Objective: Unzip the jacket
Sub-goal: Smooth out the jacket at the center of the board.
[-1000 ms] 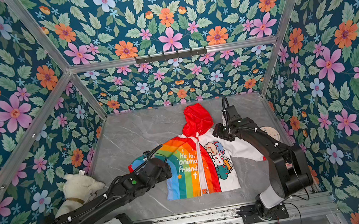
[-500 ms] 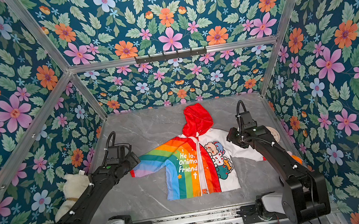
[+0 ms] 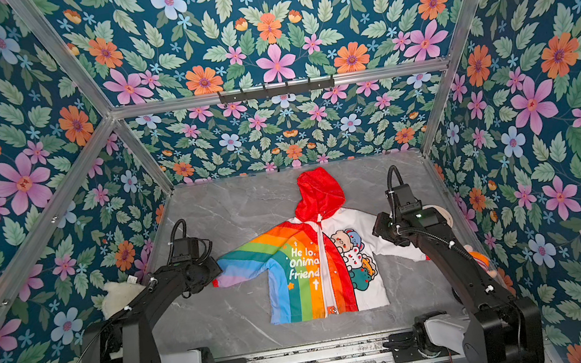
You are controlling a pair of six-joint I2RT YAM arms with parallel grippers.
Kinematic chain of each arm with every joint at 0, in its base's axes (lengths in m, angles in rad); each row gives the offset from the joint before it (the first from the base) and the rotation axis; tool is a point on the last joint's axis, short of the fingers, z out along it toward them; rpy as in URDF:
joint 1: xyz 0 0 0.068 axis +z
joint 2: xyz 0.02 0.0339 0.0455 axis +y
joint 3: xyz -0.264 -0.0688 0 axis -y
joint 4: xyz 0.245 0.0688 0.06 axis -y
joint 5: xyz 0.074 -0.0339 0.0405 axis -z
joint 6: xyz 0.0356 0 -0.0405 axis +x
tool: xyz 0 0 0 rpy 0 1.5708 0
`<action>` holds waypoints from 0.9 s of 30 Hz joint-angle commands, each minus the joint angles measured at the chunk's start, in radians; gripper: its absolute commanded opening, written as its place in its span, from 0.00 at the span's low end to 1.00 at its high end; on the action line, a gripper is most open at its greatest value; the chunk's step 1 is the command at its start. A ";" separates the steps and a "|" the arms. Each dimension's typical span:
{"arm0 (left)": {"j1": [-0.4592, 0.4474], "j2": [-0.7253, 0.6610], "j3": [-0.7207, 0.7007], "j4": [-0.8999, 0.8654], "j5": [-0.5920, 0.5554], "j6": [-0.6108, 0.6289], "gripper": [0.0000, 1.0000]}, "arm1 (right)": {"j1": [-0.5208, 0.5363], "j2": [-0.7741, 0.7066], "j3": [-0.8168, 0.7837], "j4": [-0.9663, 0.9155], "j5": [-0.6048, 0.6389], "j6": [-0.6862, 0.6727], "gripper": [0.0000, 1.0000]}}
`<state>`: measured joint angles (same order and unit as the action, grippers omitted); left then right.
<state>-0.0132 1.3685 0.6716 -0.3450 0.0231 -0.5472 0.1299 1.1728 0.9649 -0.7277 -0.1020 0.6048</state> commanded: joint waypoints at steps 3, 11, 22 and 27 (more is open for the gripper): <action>-0.001 0.032 0.000 0.018 -0.001 0.013 0.49 | 0.001 -0.005 -0.002 -0.026 0.022 -0.005 0.57; 0.002 0.064 0.006 0.028 -0.018 0.012 0.22 | 0.001 -0.007 -0.006 -0.051 0.067 0.005 0.57; 0.030 0.107 0.124 -0.050 -0.123 0.020 0.00 | -0.148 0.006 -0.045 -0.121 0.115 0.022 0.61; 0.069 0.122 0.143 -0.060 -0.148 0.020 0.00 | -0.165 0.076 -0.029 -0.140 0.151 0.003 0.61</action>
<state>0.0391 1.4876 0.8070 -0.3698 -0.0807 -0.5396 -0.0326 1.2243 0.9268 -0.8375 0.0124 0.6205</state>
